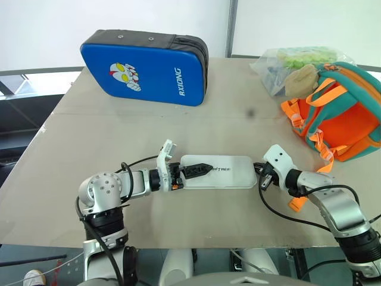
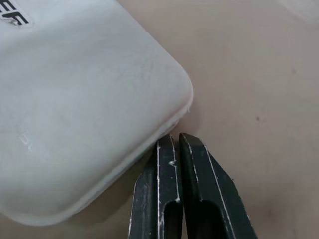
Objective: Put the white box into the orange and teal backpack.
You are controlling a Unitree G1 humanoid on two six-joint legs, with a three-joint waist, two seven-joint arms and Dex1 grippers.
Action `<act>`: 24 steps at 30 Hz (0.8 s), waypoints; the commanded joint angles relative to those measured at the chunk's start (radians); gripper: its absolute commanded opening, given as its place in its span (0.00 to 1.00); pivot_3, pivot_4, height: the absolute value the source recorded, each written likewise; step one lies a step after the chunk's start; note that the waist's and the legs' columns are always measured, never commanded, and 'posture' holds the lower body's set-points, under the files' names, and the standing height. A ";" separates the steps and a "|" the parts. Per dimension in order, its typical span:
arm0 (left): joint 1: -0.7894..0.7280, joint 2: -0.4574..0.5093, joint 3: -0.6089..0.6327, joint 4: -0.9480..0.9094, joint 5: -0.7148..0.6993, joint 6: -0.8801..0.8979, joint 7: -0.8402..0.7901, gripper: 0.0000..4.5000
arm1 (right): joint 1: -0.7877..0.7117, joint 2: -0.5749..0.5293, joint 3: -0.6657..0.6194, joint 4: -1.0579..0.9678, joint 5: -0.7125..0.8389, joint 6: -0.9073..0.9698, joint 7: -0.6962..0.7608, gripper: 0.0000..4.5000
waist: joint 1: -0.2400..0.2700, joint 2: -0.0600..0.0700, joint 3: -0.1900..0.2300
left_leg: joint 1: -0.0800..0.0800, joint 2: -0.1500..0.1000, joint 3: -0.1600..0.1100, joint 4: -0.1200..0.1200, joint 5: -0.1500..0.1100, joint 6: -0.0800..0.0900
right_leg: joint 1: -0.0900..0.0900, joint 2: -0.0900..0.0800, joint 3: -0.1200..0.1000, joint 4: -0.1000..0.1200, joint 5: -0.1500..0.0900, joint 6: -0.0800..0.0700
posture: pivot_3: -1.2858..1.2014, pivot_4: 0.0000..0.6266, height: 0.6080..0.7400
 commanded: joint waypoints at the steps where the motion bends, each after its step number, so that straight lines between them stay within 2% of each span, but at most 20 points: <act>1: 0.012 -0.028 0.004 0.010 0.002 0.005 0.012 0.58 | 0.027 0.035 -0.075 -0.075 0.071 0.006 -0.012 0.00 | 0.000 0.000 0.000 | 0.000 0.000 0.000 0.000 0.000 0.000 | 0.000 0.000 0.000 0.000 0.000 0.000 | 0.52 0.24 1.00; 3: 0.015 -0.022 0.017 0.004 0.000 -0.002 0.012 0.37 | 0.049 0.045 -0.206 -0.125 0.134 0.056 -0.037 0.00 | 0.009 0.000 0.000 | -0.002 0.000 0.000 0.000 0.000 0.000 | -0.001 0.000 -0.001 0.000 0.000 0.000 | 0.52 0.24 1.00; 5: 0.019 -0.018 0.030 -0.005 -0.007 -0.010 0.012 0.25 | 0.059 0.049 -0.345 -0.168 0.208 0.111 -0.061 0.00 | 0.010 0.000 0.000 | -0.003 0.000 0.000 0.000 0.000 0.000 | -0.001 0.000 -0.001 -0.001 0.000 0.000 | 0.52 0.24 1.00; 6: 0.022 -0.016 0.036 -0.009 -0.011 -0.017 0.012 0.24 | 0.068 0.038 -0.419 -0.199 0.257 0.149 -0.060 0.11 | 0.011 0.000 0.000 | -0.003 0.000 0.000 0.000 0.000 0.000 | -0.001 0.000 -0.001 -0.001 0.000 0.000 | 0.52 0.24 1.00; 7: 0.024 -0.015 0.045 -0.015 -0.016 -0.026 0.013 0.24 | 0.081 0.017 -0.507 -0.240 0.305 0.197 -0.060 0.15 | 0.013 0.000 0.000 | -0.003 -0.001 -0.001 0.000 0.000 0.000 | -0.001 -0.001 0.000 -0.001 0.000 0.000 | 0.52 0.24 1.00; 8: 0.023 -0.016 0.052 -0.015 -0.020 -0.036 0.015 0.23 | 0.090 -0.004 -0.577 -0.273 0.346 0.244 -0.062 0.25 | 0.016 0.000 0.000 | -0.003 -0.001 -0.001 0.000 0.000 0.000 | -0.001 -0.001 0.000 -0.001 0.000 0.000 | 0.52 0.24 1.00; 11: 0.014 -0.025 0.077 -0.009 -0.034 -0.053 0.026 0.23 | 0.068 -0.032 -0.710 -0.316 0.426 0.351 -0.120 0.59 | 0.015 0.000 0.000 | -0.003 0.000 0.000 0.000 0.000 0.000 | -0.001 -0.001 -0.001 -0.002 0.000 0.000 | 0.52 0.24 1.00; 13: 0.006 -0.040 0.101 -0.015 -0.049 -0.056 0.036 0.23 | -0.001 -0.036 -0.752 -0.293 0.417 0.428 -0.217 0.76 | 0.003 0.000 0.000 | -0.002 0.000 -0.001 -0.001 0.000 0.000 | -0.001 0.000 0.000 -0.002 0.000 0.000 | 0.52 0.24 1.00; 15: -0.002 -0.052 0.114 -0.021 -0.056 -0.057 0.050 0.23 | -0.065 -0.026 -0.753 -0.256 0.393 0.478 -0.303 0.98 | -0.002 0.000 0.000 | -0.001 0.000 -0.001 -0.001 0.000 0.000 | -0.001 0.000 0.001 -0.002 0.000 -0.001 | 0.52 0.24 1.00; 19: -0.018 -0.068 0.120 -0.045 -0.080 -0.062 0.070 0.22 | -0.276 0.067 -0.629 -0.014 0.288 0.354 -0.438 0.99 | -0.009 -0.001 0.001 | -0.001 -0.001 -0.001 0.000 0.000 0.000 | -0.001 0.001 0.002 -0.002 0.001 -0.002 | 0.52 0.24 1.00; 24: -0.043 -0.109 0.169 -0.083 -0.136 -0.074 0.125 0.22 | -0.462 0.118 -0.554 0.289 0.197 0.150 -0.471 0.99 | -0.003 0.001 0.002 | -0.004 -0.001 0.000 -0.001 0.000 0.000 | -0.004 0.004 0.005 -0.002 0.003 0.001 | 0.52 0.24 1.00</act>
